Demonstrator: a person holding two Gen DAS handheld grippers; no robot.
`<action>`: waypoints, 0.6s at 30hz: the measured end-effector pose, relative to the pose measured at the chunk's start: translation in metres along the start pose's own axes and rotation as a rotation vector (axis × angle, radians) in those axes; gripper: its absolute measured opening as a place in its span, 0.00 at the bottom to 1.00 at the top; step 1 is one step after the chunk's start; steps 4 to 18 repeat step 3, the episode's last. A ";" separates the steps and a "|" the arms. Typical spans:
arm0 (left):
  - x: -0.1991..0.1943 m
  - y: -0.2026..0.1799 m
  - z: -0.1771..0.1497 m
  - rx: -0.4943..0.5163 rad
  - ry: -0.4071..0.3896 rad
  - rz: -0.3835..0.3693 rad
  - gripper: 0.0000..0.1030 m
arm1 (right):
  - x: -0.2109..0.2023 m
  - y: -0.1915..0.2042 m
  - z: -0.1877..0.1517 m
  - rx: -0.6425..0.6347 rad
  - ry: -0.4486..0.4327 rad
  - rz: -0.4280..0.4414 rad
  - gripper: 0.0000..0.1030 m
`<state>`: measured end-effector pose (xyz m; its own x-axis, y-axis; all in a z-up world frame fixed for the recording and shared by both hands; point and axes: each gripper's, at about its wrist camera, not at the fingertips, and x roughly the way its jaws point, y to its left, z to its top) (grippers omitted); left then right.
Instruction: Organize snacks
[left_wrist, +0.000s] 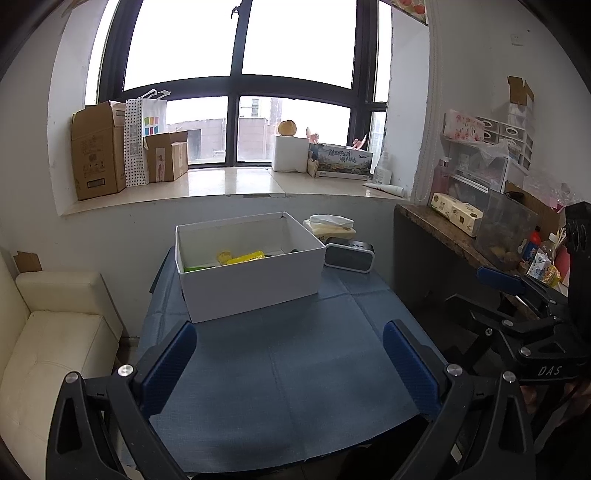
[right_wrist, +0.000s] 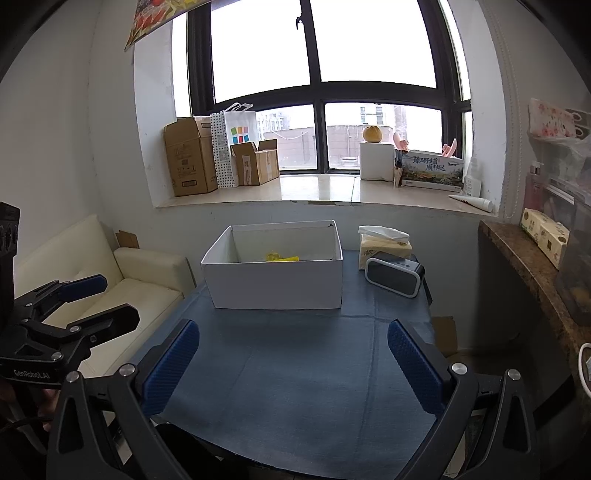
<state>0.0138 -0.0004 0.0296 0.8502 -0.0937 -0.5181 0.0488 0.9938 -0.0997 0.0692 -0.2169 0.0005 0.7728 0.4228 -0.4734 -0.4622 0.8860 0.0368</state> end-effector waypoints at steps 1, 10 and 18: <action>-0.001 0.000 0.000 -0.003 -0.002 -0.005 1.00 | 0.000 0.000 0.000 0.001 0.000 0.000 1.00; -0.001 0.000 0.000 -0.007 -0.004 -0.014 1.00 | 0.000 0.000 0.000 0.004 0.000 0.001 1.00; -0.001 0.000 0.000 -0.007 -0.004 -0.014 1.00 | 0.000 0.000 0.000 0.004 0.000 0.001 1.00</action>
